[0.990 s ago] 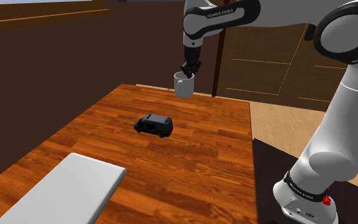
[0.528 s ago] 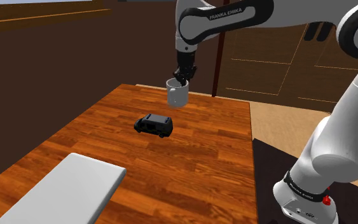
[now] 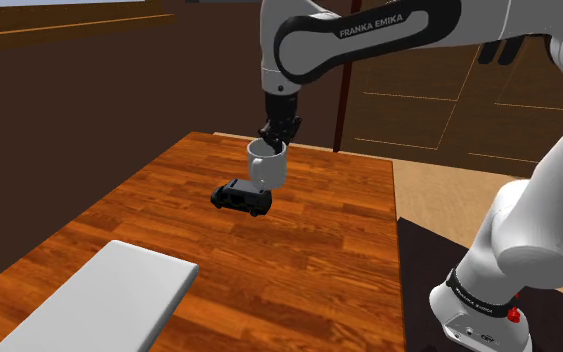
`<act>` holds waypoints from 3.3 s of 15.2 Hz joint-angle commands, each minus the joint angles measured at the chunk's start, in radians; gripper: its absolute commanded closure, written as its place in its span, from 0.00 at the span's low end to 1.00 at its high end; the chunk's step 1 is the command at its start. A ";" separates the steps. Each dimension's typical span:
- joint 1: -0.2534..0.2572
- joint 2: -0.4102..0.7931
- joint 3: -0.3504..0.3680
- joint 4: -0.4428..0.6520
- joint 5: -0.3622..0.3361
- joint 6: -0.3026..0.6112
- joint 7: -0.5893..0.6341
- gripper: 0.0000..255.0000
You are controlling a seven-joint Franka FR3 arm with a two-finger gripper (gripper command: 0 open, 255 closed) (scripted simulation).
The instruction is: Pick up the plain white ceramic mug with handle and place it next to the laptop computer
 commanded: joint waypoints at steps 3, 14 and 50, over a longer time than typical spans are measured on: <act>0.046 -0.013 0.054 -0.017 0.005 0.005 0.100 1.00; 0.166 0.026 0.203 0.032 -0.002 -0.005 0.371 1.00; 0.267 0.239 0.293 -0.109 -0.110 0.327 0.618 1.00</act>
